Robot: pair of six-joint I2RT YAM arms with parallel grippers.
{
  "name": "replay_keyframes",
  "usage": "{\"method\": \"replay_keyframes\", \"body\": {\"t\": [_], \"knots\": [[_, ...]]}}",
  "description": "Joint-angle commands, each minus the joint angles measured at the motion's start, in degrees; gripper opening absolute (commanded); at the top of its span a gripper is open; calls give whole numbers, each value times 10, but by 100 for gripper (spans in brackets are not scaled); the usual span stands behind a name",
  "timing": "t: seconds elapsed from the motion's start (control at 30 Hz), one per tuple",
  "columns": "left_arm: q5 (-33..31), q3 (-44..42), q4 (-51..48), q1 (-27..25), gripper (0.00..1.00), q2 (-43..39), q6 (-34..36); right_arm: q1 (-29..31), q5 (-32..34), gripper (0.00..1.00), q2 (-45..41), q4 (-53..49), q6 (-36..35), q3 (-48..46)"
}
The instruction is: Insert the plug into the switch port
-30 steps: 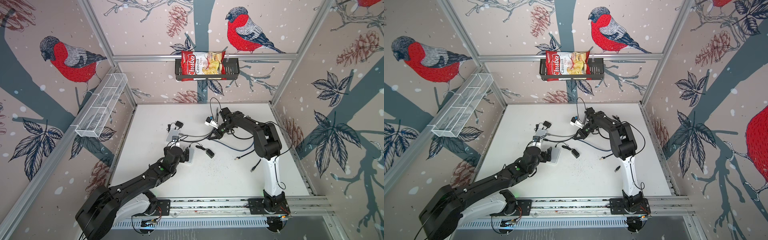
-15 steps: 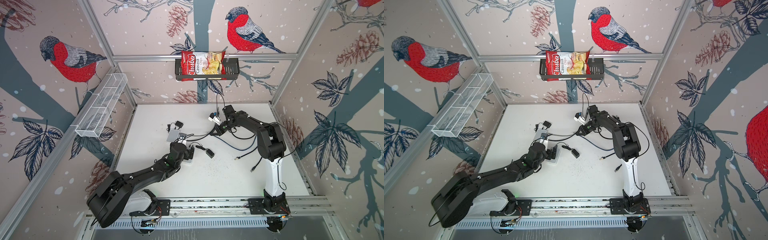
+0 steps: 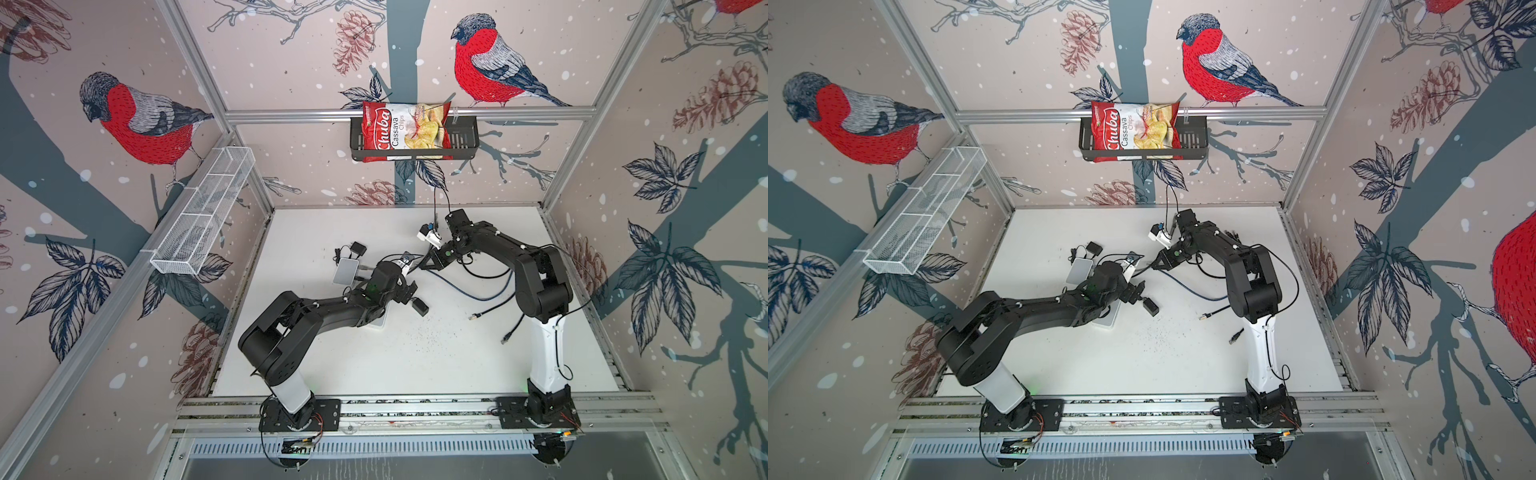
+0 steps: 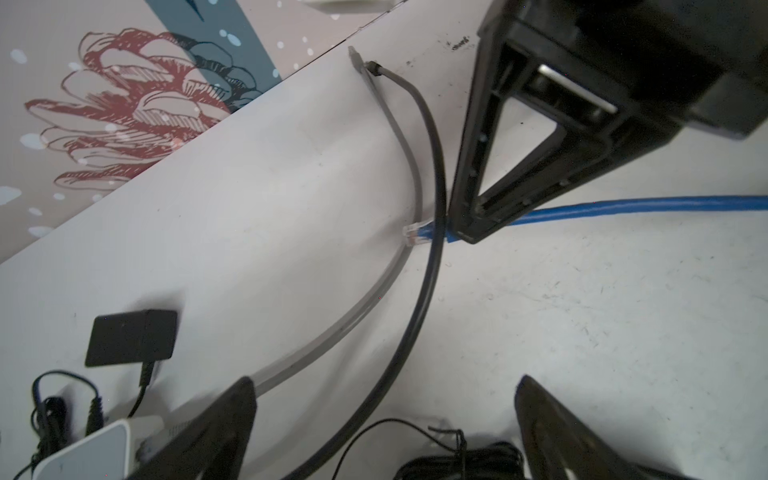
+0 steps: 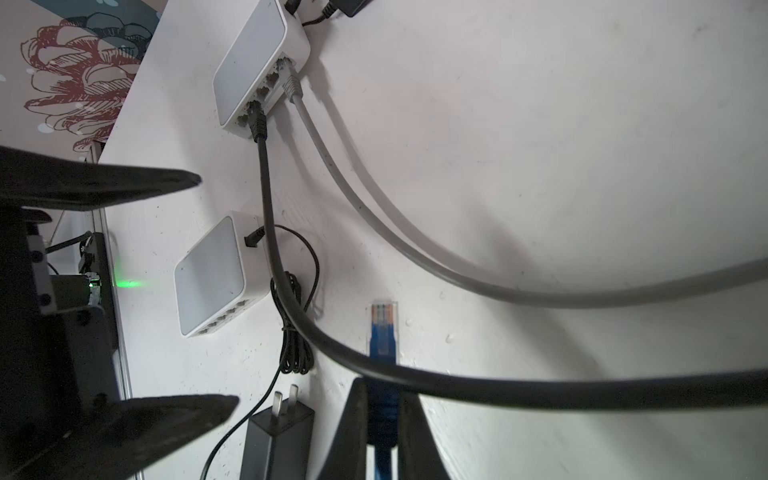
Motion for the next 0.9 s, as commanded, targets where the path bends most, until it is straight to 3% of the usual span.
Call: {"method": "replay_keyframes", "body": {"t": [0.0, 0.33, 0.67, 0.87], "knots": [[2, 18, -17, -3, 96, 19, 47, -1, -8, 6, -9, 8, 4, -2], [-149, 89, -3, 2, 96, 101, 55, -2, -8, 6, -17, 10, 0, -9], [-182, 160, -9, 27, 96, 133, 25, -1, 13, 6, -8, 6, -2, -22], [-155, 170, -25, 34, 96, 133, 22, 1, 27, 6, -30, 35, 3, -53]]}}
